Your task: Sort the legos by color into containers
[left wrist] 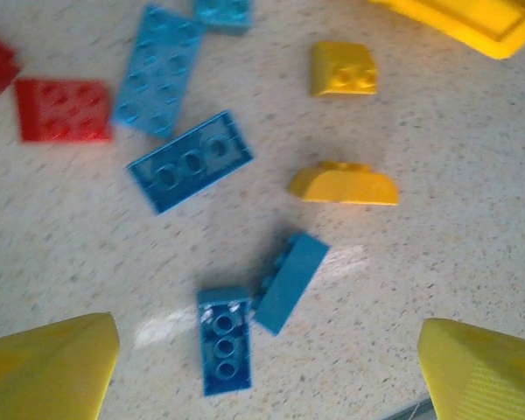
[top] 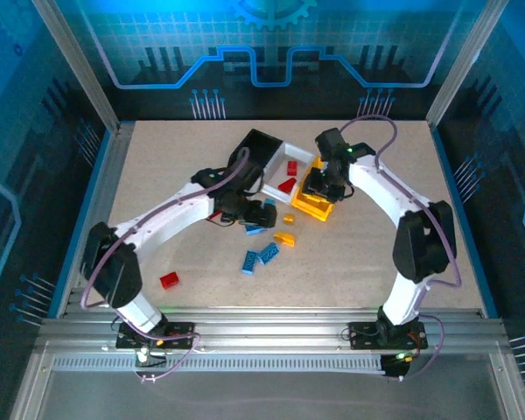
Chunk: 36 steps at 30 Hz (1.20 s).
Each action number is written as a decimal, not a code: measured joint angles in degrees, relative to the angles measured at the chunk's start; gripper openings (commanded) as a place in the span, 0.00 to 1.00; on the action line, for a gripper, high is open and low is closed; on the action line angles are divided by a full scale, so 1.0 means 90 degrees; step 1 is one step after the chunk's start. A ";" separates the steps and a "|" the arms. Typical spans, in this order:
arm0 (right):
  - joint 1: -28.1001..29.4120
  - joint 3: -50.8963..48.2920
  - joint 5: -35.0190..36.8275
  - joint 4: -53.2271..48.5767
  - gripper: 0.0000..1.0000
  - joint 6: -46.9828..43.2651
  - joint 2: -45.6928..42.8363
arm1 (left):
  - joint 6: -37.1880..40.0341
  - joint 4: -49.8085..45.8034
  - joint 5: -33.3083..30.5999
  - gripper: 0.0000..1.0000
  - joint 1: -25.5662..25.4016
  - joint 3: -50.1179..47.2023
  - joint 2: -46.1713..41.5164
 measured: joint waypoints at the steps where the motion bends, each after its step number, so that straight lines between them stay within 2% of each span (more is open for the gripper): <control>1: -0.0070 0.0148 -0.0027 -0.0002 0.45 -0.0056 0.0192 | 0.0155 -0.0046 0.0000 0.94 -0.0102 0.0170 0.0189; 6: -0.0391 0.0566 -0.0063 -0.0032 0.47 -0.0245 0.0838 | 0.0641 -0.0231 -0.0019 0.97 -0.0469 0.0855 0.1129; 10: -0.0576 0.0797 -0.0063 -0.0124 0.61 -0.0449 0.1005 | 0.0818 -0.0340 -0.0017 0.99 -0.0634 0.1326 0.1751; 16: -0.0619 0.0891 -0.0124 -0.0214 0.66 -0.0665 0.0831 | 0.0840 -0.0449 -0.0017 0.99 -0.0712 0.1778 0.2319; 19: -0.0619 0.0537 -0.0204 -0.0211 0.67 -0.0663 0.0287 | 0.0835 -0.0493 -0.0017 0.99 -0.0712 0.1787 0.2477; 28: -0.0639 -0.1588 -0.0430 -0.0151 0.67 -0.0612 -0.2484 | 0.0797 -0.0505 -0.0044 0.96 -0.0712 0.1785 0.2703; 36: -0.0661 -0.2837 -0.0503 -0.0219 0.68 -0.0585 -0.3213 | 0.0787 -0.0500 -0.0039 0.95 -0.0721 0.1892 0.3198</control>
